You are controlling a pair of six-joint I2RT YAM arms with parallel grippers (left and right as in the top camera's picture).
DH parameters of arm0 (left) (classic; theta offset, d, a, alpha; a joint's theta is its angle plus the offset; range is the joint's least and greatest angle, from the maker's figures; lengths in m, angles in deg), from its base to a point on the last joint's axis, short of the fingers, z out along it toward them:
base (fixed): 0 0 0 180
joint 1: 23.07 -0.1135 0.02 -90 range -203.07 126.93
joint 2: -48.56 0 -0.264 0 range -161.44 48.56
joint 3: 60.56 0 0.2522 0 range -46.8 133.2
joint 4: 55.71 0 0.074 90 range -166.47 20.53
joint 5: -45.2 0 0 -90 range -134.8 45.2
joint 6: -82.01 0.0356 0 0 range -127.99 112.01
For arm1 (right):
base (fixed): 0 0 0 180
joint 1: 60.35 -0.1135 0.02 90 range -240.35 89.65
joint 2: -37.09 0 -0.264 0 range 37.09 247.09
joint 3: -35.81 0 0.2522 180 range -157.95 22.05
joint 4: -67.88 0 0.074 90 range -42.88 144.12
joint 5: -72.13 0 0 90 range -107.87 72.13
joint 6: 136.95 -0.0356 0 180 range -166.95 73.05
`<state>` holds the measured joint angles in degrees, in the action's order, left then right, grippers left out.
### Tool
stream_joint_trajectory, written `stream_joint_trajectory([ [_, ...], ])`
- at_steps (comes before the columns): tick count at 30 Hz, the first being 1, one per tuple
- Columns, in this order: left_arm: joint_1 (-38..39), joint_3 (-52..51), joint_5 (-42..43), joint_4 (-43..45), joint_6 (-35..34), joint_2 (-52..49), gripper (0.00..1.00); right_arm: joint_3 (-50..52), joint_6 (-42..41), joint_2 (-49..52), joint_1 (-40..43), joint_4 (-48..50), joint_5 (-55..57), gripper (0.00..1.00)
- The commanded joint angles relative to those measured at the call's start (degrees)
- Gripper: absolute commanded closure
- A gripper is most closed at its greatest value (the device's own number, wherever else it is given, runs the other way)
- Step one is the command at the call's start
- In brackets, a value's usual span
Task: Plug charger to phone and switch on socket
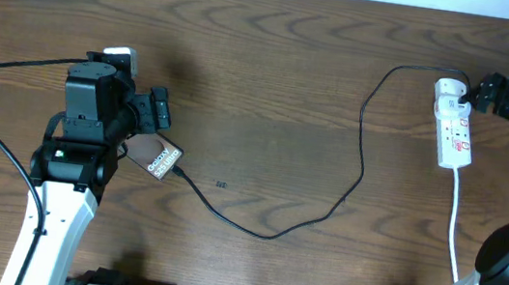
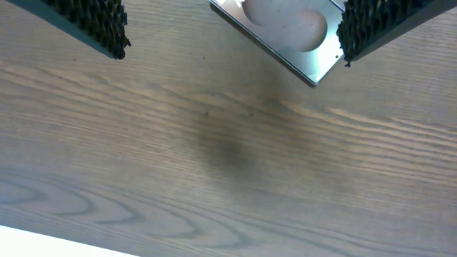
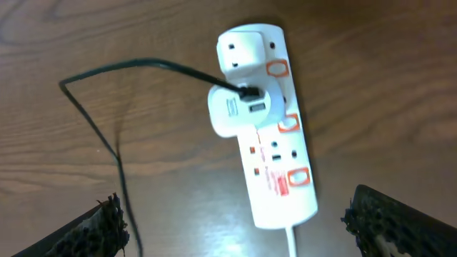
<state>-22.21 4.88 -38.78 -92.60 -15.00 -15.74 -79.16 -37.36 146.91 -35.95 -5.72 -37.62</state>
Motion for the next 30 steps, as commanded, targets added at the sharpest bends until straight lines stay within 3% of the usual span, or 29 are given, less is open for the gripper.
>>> stream_joint_trajectory([
  [1,0.15,1.27,-0.52,0.00,0.31,0.31,0.09,-0.31,2.62,3.26,-0.22,2.25,0.63,0.01],
  [17,0.15,1.27,-0.52,-0.46,-0.55,0.31,0.09,-0.31,1.64,12.79,-1.18,5.66,1.53,0.01],
  [30,0.13,1.25,-0.55,-1.36,-0.52,0.31,0.09,-0.31,0.46,14.05,-4.72,7.30,-2.82,0.01],
])
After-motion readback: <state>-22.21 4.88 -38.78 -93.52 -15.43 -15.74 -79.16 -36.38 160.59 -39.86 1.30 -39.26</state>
